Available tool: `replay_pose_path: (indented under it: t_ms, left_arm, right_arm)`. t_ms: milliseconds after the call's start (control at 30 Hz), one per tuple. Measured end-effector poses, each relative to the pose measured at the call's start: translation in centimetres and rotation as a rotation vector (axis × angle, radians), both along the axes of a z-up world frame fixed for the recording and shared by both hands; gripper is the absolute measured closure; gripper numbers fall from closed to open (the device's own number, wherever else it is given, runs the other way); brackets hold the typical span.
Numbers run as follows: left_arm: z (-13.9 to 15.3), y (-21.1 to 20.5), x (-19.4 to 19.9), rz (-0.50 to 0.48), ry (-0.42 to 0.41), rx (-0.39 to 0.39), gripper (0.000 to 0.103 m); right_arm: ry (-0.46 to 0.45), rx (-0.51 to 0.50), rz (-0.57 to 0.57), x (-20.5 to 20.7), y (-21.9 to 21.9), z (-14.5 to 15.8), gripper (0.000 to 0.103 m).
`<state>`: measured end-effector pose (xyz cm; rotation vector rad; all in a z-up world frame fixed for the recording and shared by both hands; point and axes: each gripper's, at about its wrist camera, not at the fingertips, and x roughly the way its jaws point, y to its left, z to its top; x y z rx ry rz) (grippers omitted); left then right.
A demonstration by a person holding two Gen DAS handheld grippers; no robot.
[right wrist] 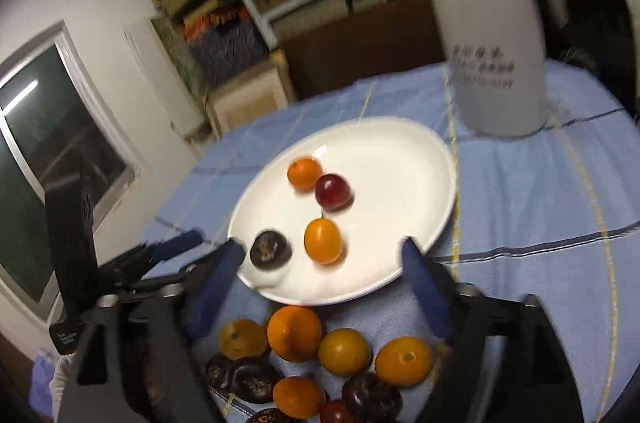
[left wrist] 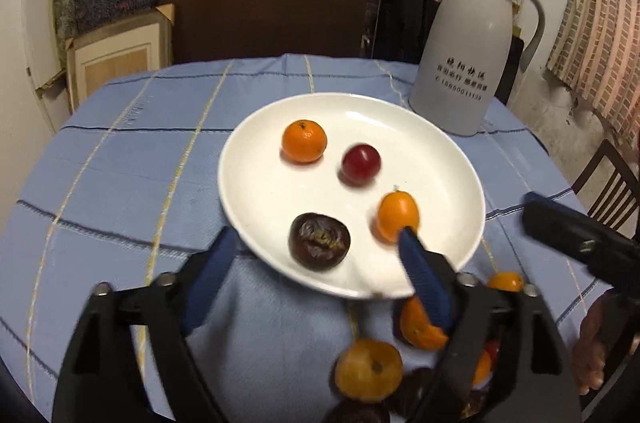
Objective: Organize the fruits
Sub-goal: 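Lower both held fruits onto the white plate and open both tools, then move both open tools back from the plate toward the fruit pile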
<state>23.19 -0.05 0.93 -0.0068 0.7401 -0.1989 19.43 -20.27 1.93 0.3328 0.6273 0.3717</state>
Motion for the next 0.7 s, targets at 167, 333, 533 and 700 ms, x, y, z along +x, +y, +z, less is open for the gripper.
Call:
replay_pose_path:
  t_ms: [167,333,533,700]
  left_arm:
    - [-0.2,1.0,-3.4,0.026,-0.022,-0.004,0.011]
    - [-1.9,0.8,-5.8,0.016,0.005,0.047,0.011]
    - [-3.0,-0.3,-7.2,-0.006,0.01,0.115,0.01]
    - [-3.7,-0.9,-6.3,-0.014,0.011,0.147,0.009]
  right_arm:
    - [-0.069,-0.062,-0.018,-3.9,-0.7,-0.6,0.007]
    - [-0.041,0.081,-0.112,-7.4,-4.2,-1.9,0.007]
    - [-0.043,0.082,-0.183,-8.6,-6.4,-2.0,0.007]
    - [-0.026,0.117,-0.198,-8.7,-6.9,-2.8,0.007]
